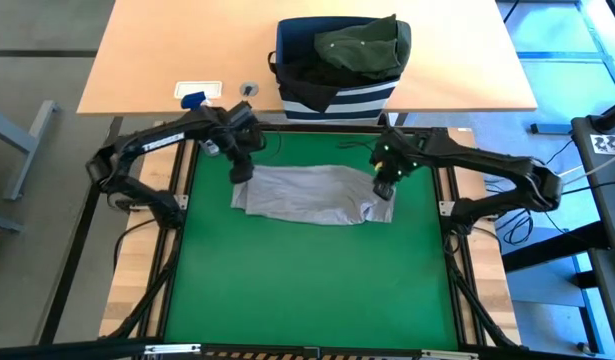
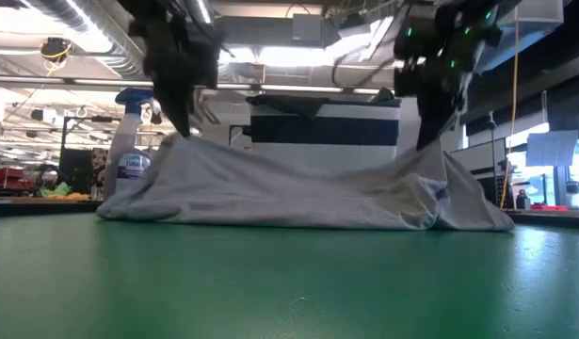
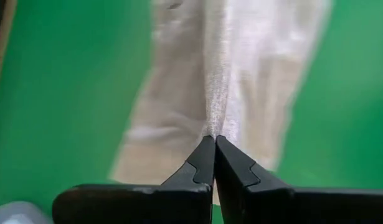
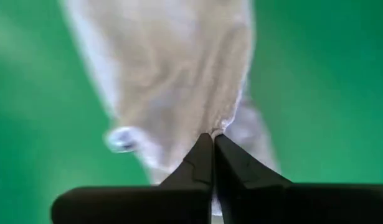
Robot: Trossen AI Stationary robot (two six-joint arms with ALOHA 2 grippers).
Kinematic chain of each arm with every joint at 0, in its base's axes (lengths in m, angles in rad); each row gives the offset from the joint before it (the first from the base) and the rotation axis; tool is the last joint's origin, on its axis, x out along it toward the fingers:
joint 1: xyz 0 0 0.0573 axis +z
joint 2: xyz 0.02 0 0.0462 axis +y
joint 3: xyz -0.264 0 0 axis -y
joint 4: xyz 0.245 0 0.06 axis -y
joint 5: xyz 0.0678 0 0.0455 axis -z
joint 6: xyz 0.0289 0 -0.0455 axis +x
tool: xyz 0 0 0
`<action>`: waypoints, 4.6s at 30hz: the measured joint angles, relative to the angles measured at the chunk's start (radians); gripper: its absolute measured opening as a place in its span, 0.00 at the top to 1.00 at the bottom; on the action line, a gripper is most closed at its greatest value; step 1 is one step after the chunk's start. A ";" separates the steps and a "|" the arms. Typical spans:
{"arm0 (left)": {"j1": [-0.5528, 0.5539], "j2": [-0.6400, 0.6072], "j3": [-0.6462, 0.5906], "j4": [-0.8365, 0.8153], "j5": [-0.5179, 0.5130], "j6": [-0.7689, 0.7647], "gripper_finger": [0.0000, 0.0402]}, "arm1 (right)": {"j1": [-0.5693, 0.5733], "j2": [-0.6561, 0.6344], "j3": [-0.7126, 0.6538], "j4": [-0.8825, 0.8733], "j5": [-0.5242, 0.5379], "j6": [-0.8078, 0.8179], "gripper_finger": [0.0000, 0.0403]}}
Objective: Fold Laundry from Bin
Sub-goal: Fold the gray shirt
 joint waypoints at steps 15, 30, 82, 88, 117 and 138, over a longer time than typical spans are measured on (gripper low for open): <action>-0.622 -0.128 -0.054 -0.080 0.101 -0.540 1.00 | 0.691 -0.047 -0.094 0.125 0.028 0.454 0.99; -1.113 -0.123 -0.362 0.433 0.013 -1.115 0.87 | 1.114 0.081 -0.213 0.385 0.147 0.957 0.81; -0.376 -0.090 -0.452 0.444 -0.248 -0.497 0.49 | 0.479 0.076 -0.135 0.187 0.315 0.348 0.51; -0.289 -0.090 -0.498 0.481 -0.175 -0.320 0.50 | 0.424 0.076 -0.135 0.189 0.290 0.321 0.51; -0.207 -0.124 -0.592 0.557 -0.125 -0.226 0.99 | 0.323 0.078 -0.290 0.302 0.210 0.175 0.51; -0.204 -0.128 -0.577 0.539 -0.052 -0.261 0.77 | 0.250 0.078 -0.361 0.359 0.210 0.149 0.51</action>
